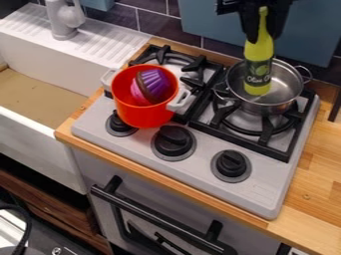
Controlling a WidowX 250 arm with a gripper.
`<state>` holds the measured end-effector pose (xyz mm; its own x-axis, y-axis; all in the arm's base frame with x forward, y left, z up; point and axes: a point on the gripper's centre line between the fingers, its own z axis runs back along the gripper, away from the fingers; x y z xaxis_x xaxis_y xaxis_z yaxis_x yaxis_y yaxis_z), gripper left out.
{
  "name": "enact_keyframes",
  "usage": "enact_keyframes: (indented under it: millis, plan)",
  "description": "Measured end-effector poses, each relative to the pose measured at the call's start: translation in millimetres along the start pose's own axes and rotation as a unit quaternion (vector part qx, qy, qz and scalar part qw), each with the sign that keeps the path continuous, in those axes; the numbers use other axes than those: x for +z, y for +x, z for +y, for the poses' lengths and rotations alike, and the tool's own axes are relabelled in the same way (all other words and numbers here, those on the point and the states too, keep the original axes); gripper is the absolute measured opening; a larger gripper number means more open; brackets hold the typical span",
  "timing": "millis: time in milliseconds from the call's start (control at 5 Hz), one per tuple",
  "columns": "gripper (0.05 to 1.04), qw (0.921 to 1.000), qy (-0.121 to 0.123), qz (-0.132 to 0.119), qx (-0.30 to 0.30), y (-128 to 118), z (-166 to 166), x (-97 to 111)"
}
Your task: Move the yellow bottle into the silver pot
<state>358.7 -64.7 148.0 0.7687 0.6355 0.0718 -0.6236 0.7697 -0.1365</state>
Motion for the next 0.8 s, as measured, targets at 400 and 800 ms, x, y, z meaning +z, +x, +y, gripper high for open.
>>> enact_keyframes:
  millis: [400,800]
  plan:
    - [0.295,0.9999,0.012,-0.006,0.009,9.0,-5.3,-13.7]
    - [0.351,0.9997,0.021,-0.009,0.008,7.8,-7.0,-20.7]
